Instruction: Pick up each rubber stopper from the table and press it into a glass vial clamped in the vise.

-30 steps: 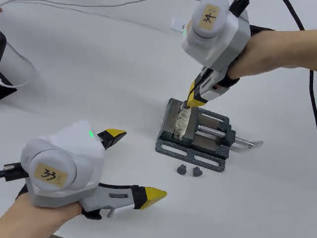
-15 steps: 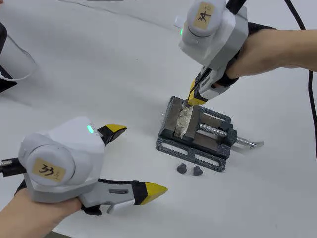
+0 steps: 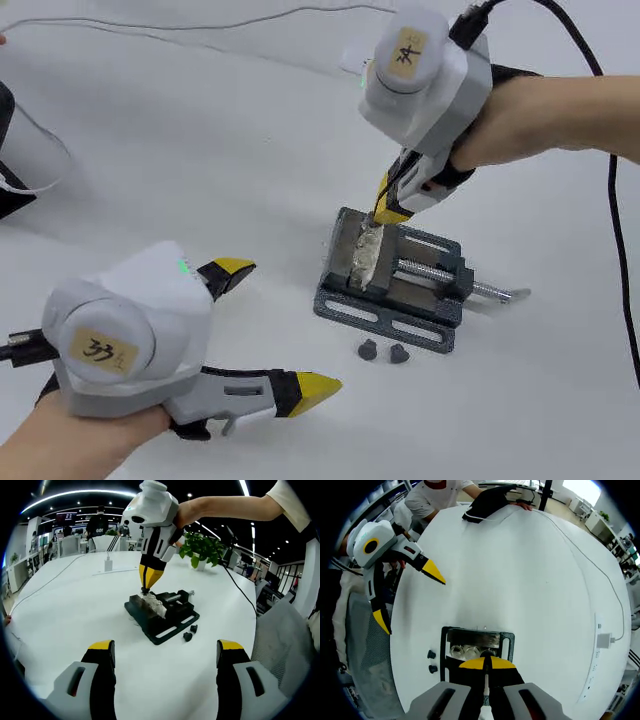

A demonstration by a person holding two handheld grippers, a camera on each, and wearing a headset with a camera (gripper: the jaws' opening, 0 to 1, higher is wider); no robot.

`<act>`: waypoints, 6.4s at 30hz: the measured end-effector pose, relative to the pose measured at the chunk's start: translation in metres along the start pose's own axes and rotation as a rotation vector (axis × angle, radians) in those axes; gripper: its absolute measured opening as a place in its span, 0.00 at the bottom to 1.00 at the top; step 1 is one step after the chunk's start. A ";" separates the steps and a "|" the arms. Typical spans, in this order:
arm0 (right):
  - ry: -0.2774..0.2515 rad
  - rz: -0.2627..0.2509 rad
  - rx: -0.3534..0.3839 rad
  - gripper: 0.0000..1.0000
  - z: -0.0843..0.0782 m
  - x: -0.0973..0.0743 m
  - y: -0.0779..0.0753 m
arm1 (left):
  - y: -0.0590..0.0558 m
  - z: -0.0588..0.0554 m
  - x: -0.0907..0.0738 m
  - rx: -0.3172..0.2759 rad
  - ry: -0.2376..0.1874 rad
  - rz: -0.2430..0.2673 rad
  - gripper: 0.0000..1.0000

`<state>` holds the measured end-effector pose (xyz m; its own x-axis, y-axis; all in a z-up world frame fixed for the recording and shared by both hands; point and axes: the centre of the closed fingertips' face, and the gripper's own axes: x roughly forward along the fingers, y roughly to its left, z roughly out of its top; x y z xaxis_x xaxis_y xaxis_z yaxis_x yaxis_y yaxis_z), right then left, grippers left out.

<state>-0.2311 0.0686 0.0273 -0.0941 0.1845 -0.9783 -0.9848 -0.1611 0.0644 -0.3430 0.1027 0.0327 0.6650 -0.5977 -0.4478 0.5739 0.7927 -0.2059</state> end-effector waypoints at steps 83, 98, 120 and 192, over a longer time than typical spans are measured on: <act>-0.096 -0.008 0.049 0.00 0.004 0.000 0.004 | -0.006 0.018 0.000 0.035 -0.004 0.003 0.82; -0.173 -0.070 0.039 0.00 0.005 -0.004 0.007 | -0.005 0.029 -0.006 0.070 -0.006 0.028 0.82; -0.377 -0.122 0.141 0.37 -0.015 -0.020 0.060 | -0.006 0.031 -0.009 0.154 0.031 0.007 0.83; -0.518 -0.386 0.923 0.08 -0.076 0.048 0.106 | -0.023 0.012 -0.007 0.177 0.055 -0.059 0.80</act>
<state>-0.3287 -0.0129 -0.0277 0.4029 0.4812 -0.7786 -0.6716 0.7333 0.1056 -0.3548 0.0869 0.0510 0.6037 -0.6309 -0.4874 0.6892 0.7203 -0.0786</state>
